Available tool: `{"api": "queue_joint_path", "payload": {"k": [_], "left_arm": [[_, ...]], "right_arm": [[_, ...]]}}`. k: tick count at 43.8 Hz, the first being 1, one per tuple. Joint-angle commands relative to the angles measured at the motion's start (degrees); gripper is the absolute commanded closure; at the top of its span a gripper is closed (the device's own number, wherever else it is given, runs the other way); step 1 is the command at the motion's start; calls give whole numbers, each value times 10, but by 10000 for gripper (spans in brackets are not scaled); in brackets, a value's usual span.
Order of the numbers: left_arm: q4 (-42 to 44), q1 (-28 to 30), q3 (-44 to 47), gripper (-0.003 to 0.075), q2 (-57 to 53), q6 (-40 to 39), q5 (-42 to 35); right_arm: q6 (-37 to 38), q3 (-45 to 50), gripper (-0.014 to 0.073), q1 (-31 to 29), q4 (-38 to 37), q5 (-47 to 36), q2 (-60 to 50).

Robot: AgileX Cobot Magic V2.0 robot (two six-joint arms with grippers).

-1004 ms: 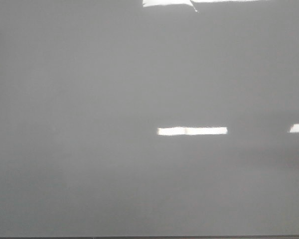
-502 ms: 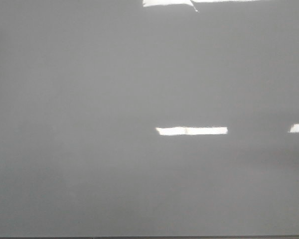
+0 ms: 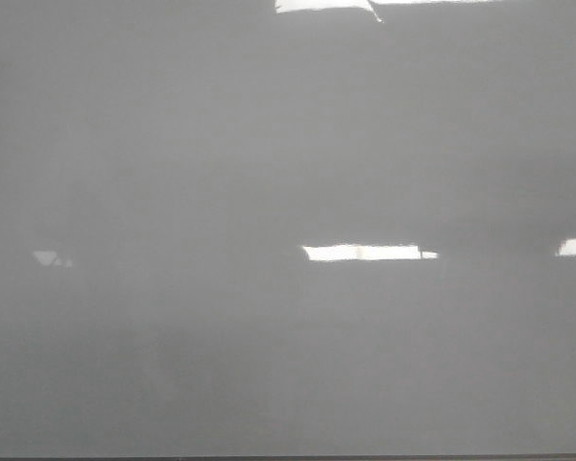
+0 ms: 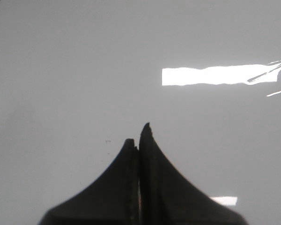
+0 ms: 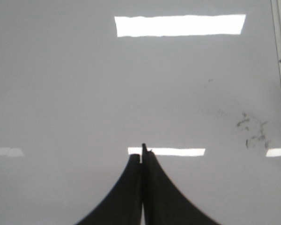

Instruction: Write number 6 on whiteboard

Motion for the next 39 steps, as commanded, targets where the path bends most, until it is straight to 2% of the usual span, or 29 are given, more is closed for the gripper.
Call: {"api": "queue_joint_path", "payload": {"k": [1,10,14,18,26,39], "left_arm": [[5,-4,-86,741,53,-3,38],[6,-4,-208,741,151,-3,147],[6,-4,-227,741,186,-3,165],[6,-4,-226,741,208,-3,169],[5,-4,-223,741,243,-3,225],[3,-4,-214,740,282,-3,229]], "right_arm": [[-4,-81,662,-3,-6,7,51],[-4,-200,662,-3,-6,116,158],[-4,-230,662,-3,-6,150,201],[-4,-235,662,-3,-6,155,233],[-4,-228,662,-3,-6,161,284],[-12,-212,645,-3,-6,168,350]]}}
